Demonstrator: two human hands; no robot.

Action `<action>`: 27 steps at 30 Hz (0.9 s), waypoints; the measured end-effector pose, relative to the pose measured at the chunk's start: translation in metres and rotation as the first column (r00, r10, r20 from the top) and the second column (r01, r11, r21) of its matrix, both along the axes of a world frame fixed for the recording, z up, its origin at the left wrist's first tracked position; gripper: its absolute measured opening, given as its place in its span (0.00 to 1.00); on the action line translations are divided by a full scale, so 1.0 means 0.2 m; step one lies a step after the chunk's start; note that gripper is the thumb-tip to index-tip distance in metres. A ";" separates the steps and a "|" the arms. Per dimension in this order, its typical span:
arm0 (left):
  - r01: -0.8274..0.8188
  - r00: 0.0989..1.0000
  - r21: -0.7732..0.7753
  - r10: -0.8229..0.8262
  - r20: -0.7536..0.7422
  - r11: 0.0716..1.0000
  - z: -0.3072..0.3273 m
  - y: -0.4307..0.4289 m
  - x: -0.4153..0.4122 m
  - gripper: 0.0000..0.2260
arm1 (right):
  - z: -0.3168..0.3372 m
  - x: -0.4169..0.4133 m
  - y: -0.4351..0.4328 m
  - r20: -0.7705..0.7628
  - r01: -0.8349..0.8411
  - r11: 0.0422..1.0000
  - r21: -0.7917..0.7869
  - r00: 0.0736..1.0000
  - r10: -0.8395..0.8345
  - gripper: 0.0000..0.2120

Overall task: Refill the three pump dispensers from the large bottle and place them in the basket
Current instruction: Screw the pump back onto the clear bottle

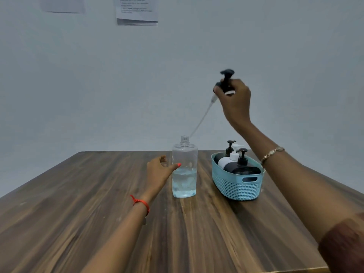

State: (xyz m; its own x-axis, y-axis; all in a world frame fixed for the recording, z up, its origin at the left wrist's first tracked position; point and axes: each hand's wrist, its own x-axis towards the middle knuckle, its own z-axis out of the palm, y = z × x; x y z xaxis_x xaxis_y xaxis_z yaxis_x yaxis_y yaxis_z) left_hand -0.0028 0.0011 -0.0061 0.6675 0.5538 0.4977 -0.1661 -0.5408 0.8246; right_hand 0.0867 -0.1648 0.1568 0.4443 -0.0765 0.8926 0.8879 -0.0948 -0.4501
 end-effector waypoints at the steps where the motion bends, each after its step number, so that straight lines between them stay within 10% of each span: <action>1: 0.019 1.000 0.005 -0.019 -0.006 1.000 0.01 -0.01 0.01 0.25 | 0.05 -0.01 0.01 0.004 -0.017 1.000 0.018 1.000 0.017 0.06; 27: 0.240 0.970 -0.070 -0.241 -0.016 0.968 0.01 0.00 0.17 0.16 | 0.22 -0.06 0.15 -0.013 -0.082 0.996 -0.032 0.997 0.082 0.08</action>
